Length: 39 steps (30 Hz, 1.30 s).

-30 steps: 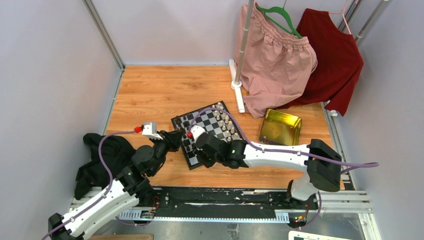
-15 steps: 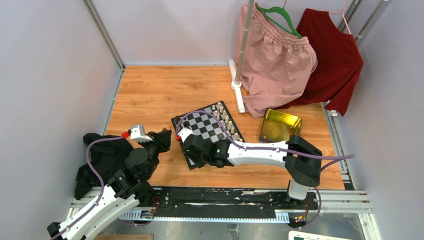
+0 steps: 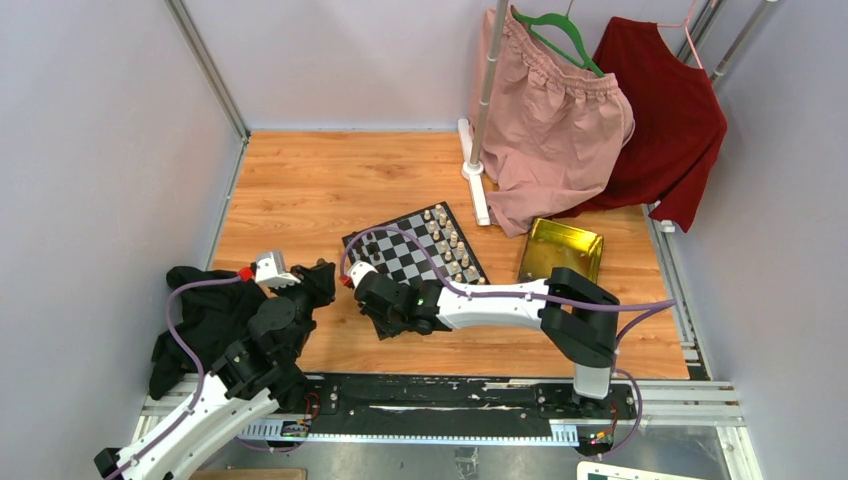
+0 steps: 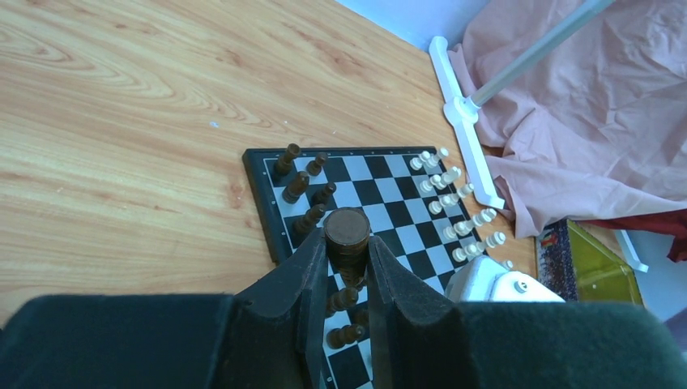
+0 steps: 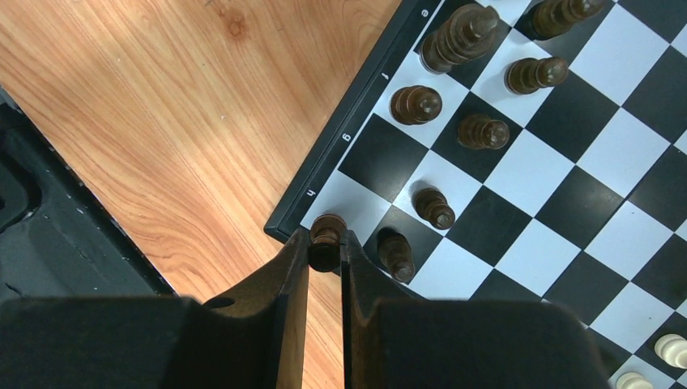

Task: Set up the chess pieces on the board
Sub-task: Place the chess piece on the chessboard.

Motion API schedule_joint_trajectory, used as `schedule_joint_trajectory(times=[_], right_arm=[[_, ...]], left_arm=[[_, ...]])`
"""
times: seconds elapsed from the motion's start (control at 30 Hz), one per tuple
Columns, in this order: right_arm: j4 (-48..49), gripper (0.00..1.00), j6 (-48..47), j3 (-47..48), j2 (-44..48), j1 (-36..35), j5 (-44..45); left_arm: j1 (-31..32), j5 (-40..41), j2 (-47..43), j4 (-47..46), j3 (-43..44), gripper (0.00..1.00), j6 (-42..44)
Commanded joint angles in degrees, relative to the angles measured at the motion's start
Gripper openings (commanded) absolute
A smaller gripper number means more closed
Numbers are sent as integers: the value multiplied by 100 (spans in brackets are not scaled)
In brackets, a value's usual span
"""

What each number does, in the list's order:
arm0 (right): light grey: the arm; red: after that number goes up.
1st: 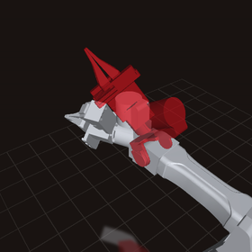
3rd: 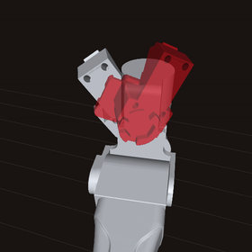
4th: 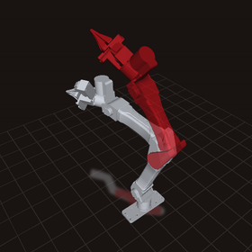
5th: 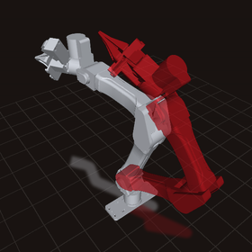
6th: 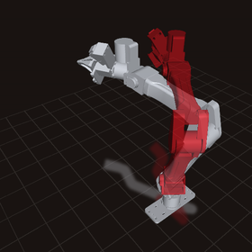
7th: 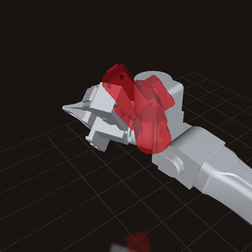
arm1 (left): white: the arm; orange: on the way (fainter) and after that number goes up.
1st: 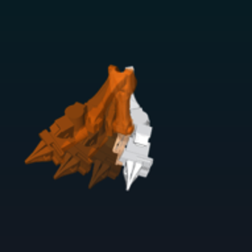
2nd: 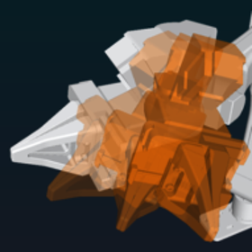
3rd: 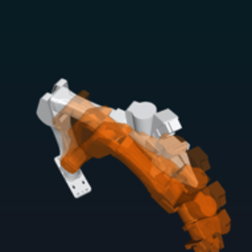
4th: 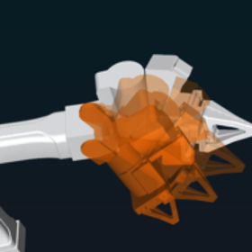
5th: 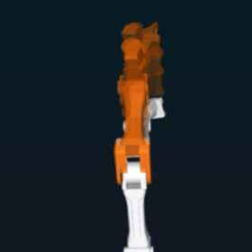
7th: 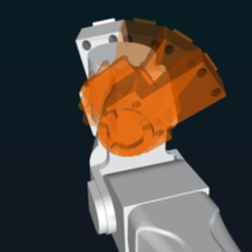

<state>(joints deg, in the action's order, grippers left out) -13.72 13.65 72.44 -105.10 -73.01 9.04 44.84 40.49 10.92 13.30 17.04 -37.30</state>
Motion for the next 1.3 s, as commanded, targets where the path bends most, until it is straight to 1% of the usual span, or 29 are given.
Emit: schedule_joint_trajectory(times=[0.0,0.77,0.83,0.9,0.97,1.03,1.27], right_arm=[[20,0,-129,164,-119,-2,42],[195,0,-62,125,-308,164,-66],[204,4,-52,97,-295,165,-81],[226,13,-51,71,-260,165,-91],[229,25,-47,51,-218,165,-95],[230,31,-71,42,-171,169,-104],[213,34,-101,10,23,157,-124]], left_arm=[[39,231,-133,48,172,0,-41],[40,212,-212,132,55,0,-80],[40,214,-237,154,49,0,-85],[39,205,-256,159,51,0,-88],[41,205,-257,169,54,0,-91],[40,205,-257,173,65,0,-93],[41,214,-240,206,135,0,-103]])
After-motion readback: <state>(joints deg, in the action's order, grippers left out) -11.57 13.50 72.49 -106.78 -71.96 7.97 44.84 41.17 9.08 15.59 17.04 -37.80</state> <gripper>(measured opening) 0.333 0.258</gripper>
